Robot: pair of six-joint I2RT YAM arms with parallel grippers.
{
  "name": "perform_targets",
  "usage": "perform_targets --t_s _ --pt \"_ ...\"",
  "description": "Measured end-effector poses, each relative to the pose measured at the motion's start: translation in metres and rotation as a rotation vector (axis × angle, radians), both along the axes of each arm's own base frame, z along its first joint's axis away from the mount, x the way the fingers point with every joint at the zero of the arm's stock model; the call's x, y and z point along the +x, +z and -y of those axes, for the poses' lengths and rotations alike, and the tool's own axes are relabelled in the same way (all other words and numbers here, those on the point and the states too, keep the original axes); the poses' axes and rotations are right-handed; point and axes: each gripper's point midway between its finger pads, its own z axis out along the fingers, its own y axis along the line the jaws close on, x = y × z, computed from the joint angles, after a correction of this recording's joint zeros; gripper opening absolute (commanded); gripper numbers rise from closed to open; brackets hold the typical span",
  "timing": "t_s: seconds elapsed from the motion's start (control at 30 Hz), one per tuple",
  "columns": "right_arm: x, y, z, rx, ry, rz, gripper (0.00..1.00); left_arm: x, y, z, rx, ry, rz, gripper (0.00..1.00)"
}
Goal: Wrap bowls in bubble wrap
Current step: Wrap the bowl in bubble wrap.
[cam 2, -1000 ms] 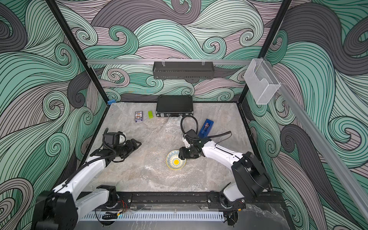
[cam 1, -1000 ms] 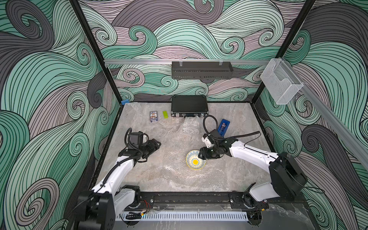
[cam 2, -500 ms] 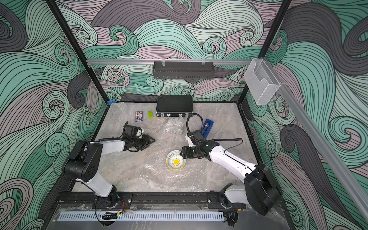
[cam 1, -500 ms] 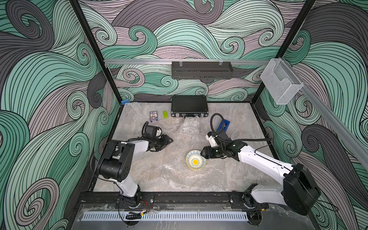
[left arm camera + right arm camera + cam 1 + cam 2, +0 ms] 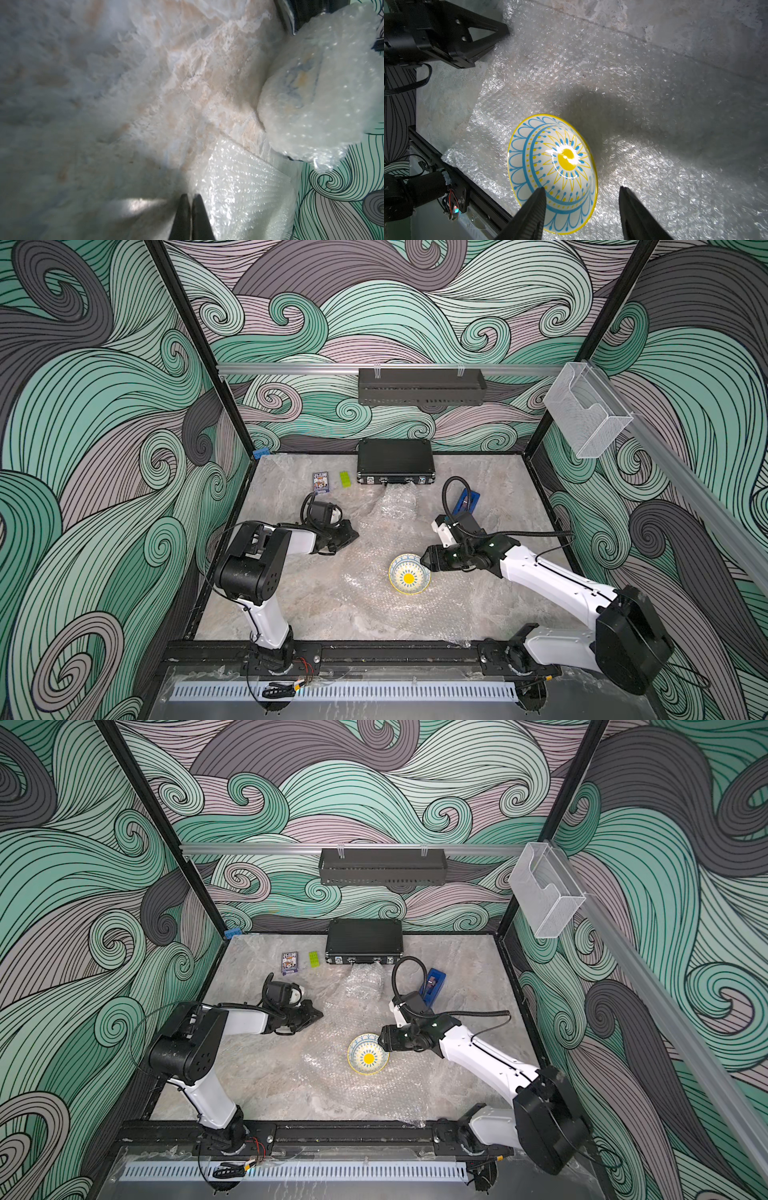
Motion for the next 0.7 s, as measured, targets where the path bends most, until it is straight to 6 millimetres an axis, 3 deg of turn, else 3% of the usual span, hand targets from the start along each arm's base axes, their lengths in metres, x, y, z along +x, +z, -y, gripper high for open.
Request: perform_targets --t_s 0.13,0.3,0.43,0.53,0.7 --pt "0.000 0.004 0.001 0.008 -0.002 0.014 0.60 -0.011 0.024 0.006 -0.014 -0.025 0.061 0.00" --pt "0.002 0.004 0.005 0.009 -0.016 0.017 0.60 -0.026 0.093 0.027 -0.059 -0.103 0.256 0.00" --pt "0.005 0.004 0.009 0.009 -0.035 0.014 0.60 -0.050 0.136 0.054 -0.083 -0.209 0.390 0.00" --pt "0.008 0.004 0.013 0.010 -0.054 0.012 0.60 -0.072 0.144 0.075 -0.086 -0.303 0.423 0.00" --pt "0.013 0.009 0.025 0.026 -0.105 0.025 0.61 -0.104 0.129 0.098 -0.044 -0.437 0.406 0.00"
